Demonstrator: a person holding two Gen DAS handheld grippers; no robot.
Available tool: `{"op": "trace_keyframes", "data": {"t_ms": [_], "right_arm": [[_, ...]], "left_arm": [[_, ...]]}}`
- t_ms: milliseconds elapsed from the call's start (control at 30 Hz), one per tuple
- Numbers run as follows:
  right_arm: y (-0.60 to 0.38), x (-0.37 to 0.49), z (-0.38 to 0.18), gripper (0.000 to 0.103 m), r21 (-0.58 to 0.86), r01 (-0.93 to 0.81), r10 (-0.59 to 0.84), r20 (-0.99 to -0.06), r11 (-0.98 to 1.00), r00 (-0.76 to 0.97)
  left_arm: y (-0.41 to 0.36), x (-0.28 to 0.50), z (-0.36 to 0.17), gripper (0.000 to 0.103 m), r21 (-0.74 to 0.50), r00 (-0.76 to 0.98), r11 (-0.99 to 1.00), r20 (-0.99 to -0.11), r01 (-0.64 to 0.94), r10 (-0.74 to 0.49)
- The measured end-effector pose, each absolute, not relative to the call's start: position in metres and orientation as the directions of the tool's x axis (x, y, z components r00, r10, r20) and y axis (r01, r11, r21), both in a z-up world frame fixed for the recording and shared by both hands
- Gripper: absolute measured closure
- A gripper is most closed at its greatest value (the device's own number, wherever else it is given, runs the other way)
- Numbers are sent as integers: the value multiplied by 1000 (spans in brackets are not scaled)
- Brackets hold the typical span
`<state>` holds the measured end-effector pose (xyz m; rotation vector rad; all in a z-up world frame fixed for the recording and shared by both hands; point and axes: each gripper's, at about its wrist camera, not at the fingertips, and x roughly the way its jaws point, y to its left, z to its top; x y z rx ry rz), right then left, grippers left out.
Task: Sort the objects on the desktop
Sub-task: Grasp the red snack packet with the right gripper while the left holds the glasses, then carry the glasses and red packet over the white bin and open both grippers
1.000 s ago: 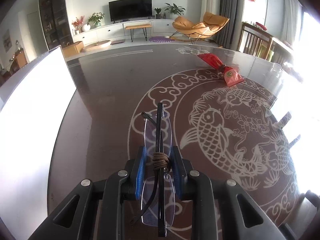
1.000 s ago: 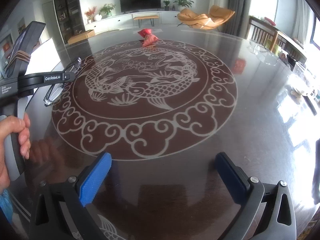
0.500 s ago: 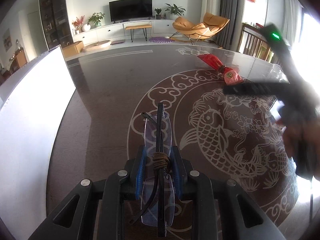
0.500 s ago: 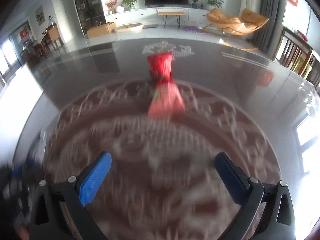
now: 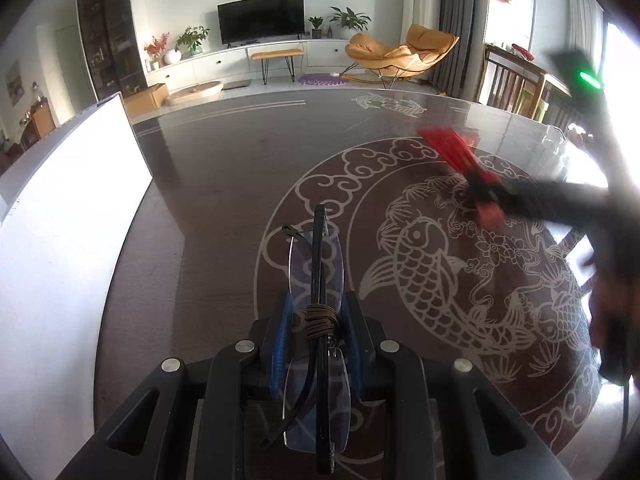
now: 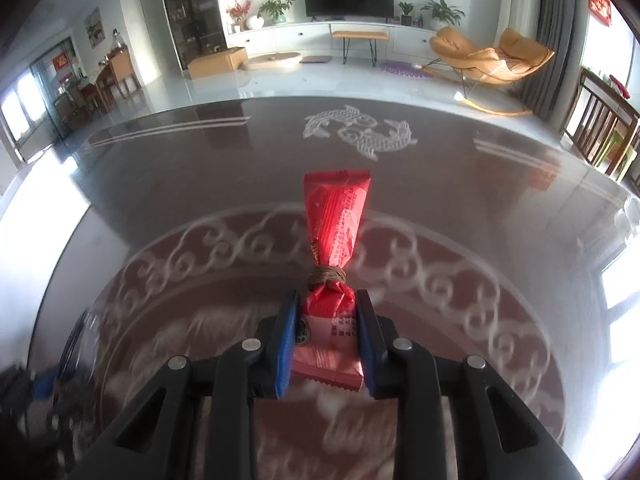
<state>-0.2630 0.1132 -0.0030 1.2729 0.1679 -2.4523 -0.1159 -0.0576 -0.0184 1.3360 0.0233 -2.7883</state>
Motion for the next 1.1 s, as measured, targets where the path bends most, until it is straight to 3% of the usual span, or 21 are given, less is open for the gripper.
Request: {"op": "trace_keyframes", "data": {"t_ms": [300, 600, 733, 767, 800, 833, 900, 933, 967, 1000, 1033, 1067, 1100], "right_arm": [[137, -65, -5, 74, 63, 322, -251, -772, -945, -585], [130, -45, -4, 70, -11, 296, -177, -779, -955, -601], [135, -50, -6, 63, 2, 287, -181, -781, -958, -598], [132, -49, -6, 60, 4, 293, -185, -781, -956, -596], [129, -49, -6, 56, 0, 304, -189, -782, -953, -594], [128, -52, -7, 49, -10, 313, -187, -784, -950, -592], [124, -60, -6, 46, -16, 328, -189, -791, -945, -583], [122, -65, -6, 46, -2, 338, -202, -798, -941, -568], [122, -67, -5, 58, 10, 343, -213, -800, -939, -560], [123, -71, -3, 70, 23, 344, -223, -802, -939, -554], [125, -73, -2, 81, 38, 345, -233, -807, -938, -543], [128, -75, -1, 81, 52, 341, -240, -809, -939, -536], [133, -73, 4, 81, 67, 335, -249, -806, -940, -537]], "left_arm": [[-49, -75, -16, 79, -62, -631, -998, -775, 17, 37], [-31, -46, -16, 78, -29, -628, -999, -778, -19, 34], [-27, -46, -17, 75, -4, -627, -1000, -779, -19, 15], [-27, -46, -17, 58, -10, -625, -1000, -780, -19, 20], [-28, -47, -18, 29, -15, -615, -1000, -788, -14, 20], [-30, -51, -19, 16, -12, -597, -1000, -802, -4, 11], [-34, -56, -21, 11, -31, -579, -1000, -815, 0, 25], [-35, -57, -21, 11, -35, -579, -999, -815, -2, 30], [-35, -57, -21, 15, -34, -579, -999, -815, -3, 29], [-35, -55, -20, 34, -26, -589, -1000, -808, -3, 23], [-34, -53, -18, 47, -20, -603, -1000, -797, -11, 23], [-34, -51, -17, 75, -7, -612, -1000, -791, -25, 21], [-35, -48, -15, 82, -17, -614, -999, -788, -46, 42]]}}
